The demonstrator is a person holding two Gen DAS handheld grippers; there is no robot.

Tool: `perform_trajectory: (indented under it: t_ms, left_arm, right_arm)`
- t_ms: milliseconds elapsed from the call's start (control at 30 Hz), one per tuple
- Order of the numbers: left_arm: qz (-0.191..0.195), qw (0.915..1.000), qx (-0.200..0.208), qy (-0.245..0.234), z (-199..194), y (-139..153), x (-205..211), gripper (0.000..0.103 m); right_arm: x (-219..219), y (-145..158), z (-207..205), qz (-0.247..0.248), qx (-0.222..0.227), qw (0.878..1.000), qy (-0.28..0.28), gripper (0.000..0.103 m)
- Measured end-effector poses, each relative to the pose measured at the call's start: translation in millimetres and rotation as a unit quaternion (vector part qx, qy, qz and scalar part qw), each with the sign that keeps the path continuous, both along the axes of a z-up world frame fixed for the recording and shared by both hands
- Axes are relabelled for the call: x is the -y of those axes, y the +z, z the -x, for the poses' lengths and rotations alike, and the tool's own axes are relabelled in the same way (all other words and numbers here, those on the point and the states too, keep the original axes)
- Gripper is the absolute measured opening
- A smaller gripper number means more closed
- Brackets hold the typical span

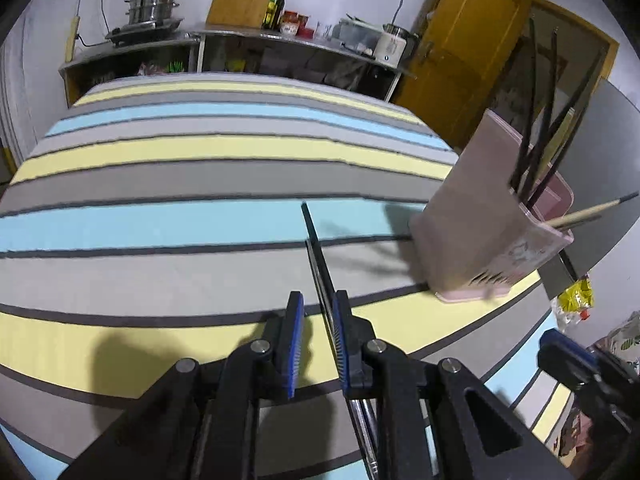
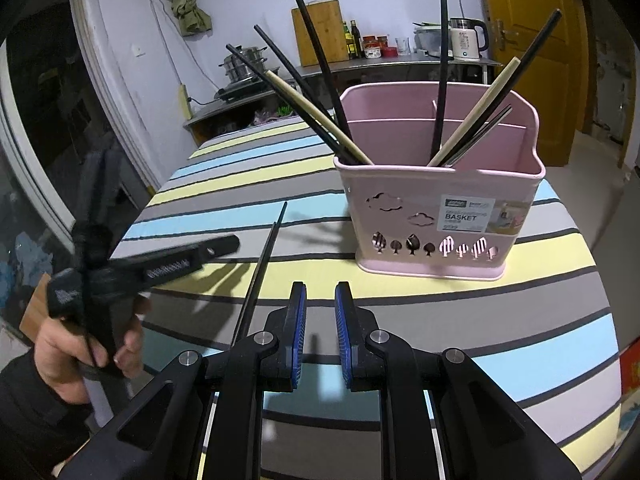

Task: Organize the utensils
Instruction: 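Close the left gripper on a black chopstick while the right grasps another black one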

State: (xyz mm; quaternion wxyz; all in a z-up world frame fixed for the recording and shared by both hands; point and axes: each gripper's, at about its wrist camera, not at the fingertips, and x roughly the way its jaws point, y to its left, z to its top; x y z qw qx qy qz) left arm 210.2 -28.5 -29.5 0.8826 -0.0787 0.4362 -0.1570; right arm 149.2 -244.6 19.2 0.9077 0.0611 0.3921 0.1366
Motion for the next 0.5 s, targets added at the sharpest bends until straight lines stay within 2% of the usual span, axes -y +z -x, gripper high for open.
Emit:
perform_trajectory:
  t_ms: [167, 367, 500]
  left_arm:
    - [-0.021, 0.9996, -0.020, -0.003, -1.5, -19.1, 11.1, 0.023]
    - [-0.039, 0.9992, 0.002, 0.002, 4.1, -20.5, 14.2, 0.025]
    - [-0.052, 0.9986, 0.009, 0.005, 10.4, -21.5, 8.4, 0.022]
  right_arm:
    - [-1.9, -3.5, -3.4, 0.002, -0.003, 1.000, 0.001, 0.015]
    - [-2.7, -5.5, -3.9, 0.002, -0.005, 1.000, 0.000, 0.015]
    - [-1.6, -5.2, -2.5, 0.002, -0.005, 1.000, 0.001, 0.015]
